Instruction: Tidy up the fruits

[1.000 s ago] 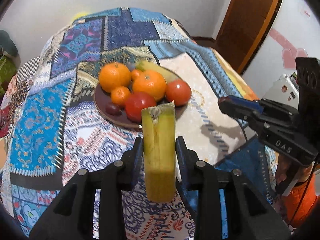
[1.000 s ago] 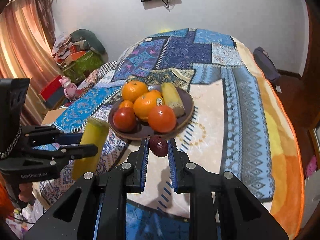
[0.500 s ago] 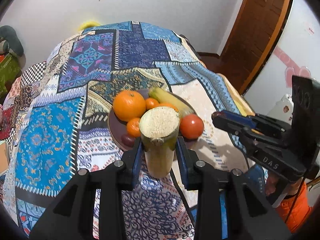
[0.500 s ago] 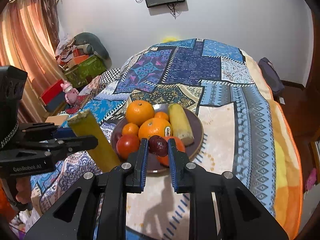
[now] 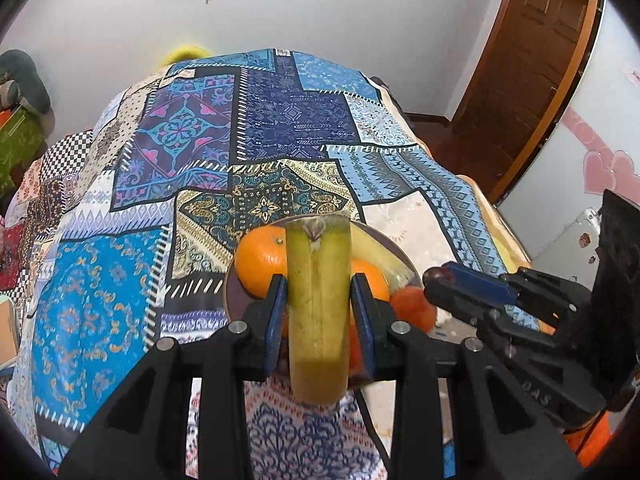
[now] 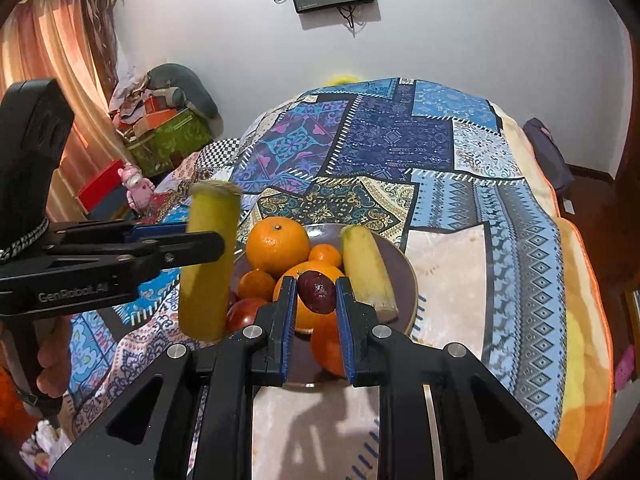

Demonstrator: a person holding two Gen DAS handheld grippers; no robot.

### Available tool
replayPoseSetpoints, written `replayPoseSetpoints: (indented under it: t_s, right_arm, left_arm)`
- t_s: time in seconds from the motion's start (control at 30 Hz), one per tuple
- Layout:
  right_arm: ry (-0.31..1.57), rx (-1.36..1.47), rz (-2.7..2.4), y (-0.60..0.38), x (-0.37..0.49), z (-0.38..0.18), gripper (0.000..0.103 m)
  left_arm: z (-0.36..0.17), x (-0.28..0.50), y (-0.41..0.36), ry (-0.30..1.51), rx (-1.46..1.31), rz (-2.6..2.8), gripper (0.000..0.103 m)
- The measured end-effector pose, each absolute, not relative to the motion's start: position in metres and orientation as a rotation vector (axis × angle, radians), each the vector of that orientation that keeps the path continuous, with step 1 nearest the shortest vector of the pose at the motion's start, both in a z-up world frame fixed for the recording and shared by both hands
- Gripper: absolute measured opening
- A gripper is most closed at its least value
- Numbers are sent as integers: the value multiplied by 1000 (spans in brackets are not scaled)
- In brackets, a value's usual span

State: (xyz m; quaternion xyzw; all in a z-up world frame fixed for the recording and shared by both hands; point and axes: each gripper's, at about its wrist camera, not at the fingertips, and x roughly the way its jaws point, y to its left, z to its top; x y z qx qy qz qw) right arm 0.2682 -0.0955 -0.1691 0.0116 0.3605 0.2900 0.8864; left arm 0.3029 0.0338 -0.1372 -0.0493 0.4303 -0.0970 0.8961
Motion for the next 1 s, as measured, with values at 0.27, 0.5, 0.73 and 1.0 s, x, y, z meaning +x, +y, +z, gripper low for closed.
replayPoseSetpoints:
  t_s: [0.27,0.5,0.73,1.0]
  right_arm:
    - [769,14,592,-86,288,-179,18]
    - [793,11,573,-82,308,-187,18]
    - [811,-4,557,-78,312,-194,38]
    - [781,7,555,-90,301,-180,41]
  left_arm:
    - [-152,329,29,911,-92,-186,2]
    - [-157,345,32,933,-110,-202,0]
    - [-162,341,33,929,-94,-186,4]
    - [-147,324,33,886,-93,-186,9]
